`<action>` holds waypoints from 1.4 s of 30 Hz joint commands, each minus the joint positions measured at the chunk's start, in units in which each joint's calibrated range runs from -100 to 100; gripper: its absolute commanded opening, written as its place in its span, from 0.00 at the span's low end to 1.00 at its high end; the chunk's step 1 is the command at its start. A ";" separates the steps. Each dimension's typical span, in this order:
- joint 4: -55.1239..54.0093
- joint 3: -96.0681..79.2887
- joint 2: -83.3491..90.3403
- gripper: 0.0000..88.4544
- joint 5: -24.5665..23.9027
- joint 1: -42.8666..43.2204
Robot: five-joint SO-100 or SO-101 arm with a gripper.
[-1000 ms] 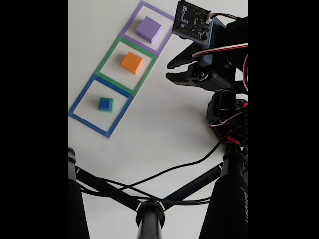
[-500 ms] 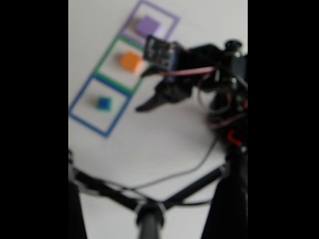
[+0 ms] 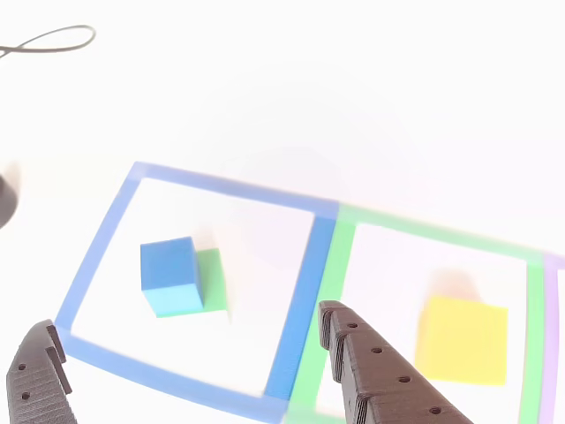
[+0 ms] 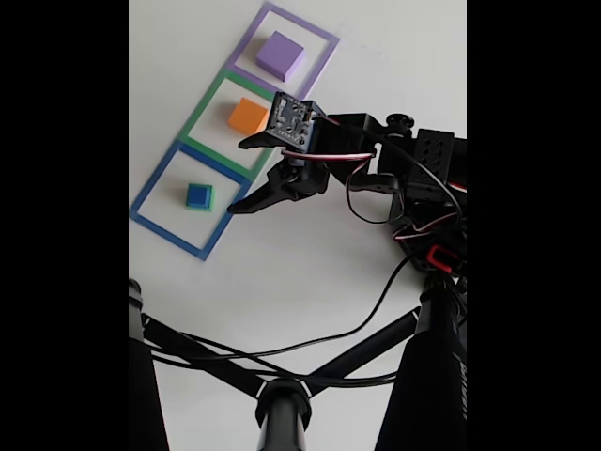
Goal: Tower of hanoi
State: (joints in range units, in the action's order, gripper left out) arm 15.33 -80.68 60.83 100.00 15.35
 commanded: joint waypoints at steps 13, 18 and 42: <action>-43.51 -14.05 -14.20 0.40 0.00 -3.17; -45.53 -14.14 -16.54 0.40 0.00 -1.45; -52.50 -0.68 -40.44 0.39 0.00 4.50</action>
State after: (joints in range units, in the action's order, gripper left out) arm -35.15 -84.51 21.40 100.00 19.12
